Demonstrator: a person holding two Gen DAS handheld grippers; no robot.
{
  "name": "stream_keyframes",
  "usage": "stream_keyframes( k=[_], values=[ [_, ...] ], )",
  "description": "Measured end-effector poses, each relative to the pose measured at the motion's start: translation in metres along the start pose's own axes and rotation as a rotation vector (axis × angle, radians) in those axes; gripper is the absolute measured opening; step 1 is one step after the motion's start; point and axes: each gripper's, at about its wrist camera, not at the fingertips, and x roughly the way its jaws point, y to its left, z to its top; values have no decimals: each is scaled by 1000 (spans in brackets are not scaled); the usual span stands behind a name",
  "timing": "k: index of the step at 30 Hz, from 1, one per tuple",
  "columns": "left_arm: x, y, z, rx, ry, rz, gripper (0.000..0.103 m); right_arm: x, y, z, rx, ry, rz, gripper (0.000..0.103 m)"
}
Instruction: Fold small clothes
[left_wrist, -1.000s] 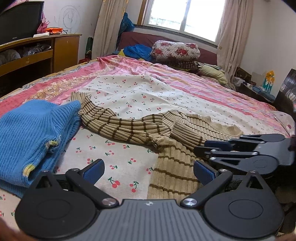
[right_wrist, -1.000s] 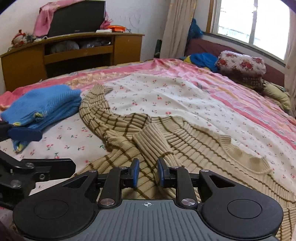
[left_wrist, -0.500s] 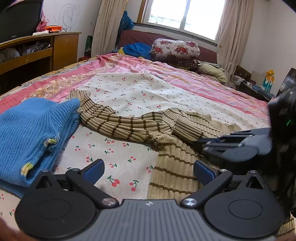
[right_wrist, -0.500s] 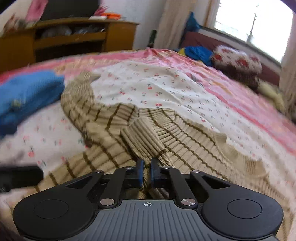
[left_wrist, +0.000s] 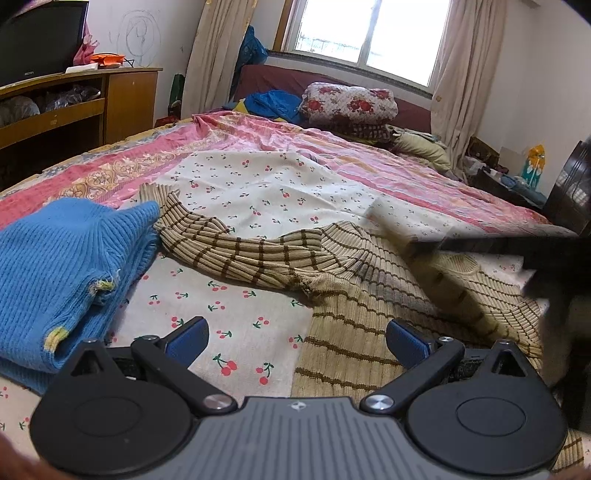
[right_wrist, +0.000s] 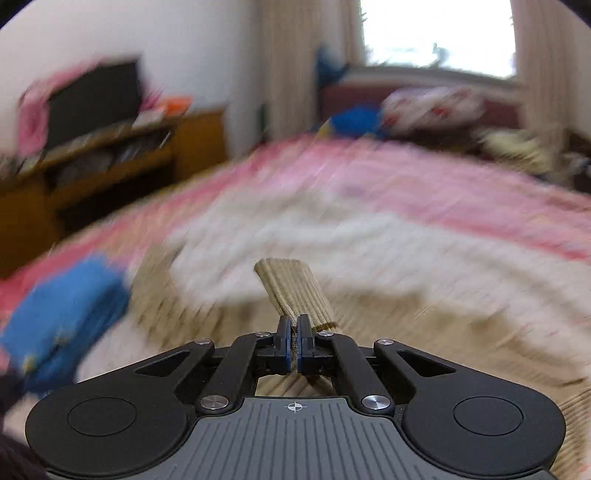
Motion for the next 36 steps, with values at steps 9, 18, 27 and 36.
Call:
stream_keyframes(
  k=[9, 18, 27, 36],
  values=[
    [2, 7, 0, -13, -18, -3, 103, 8, 0, -27, 56, 73, 83, 11],
    [19, 30, 20, -101, -32, 84, 103, 0, -8, -46, 87, 78, 36, 12],
    [59, 75, 93, -108, -94, 207, 103, -31, -12, -62, 131, 6, 87, 12],
    [116, 147, 148, -200, 1, 301, 77, -14, -14, -60, 184, -1, 121, 12]
  ],
)
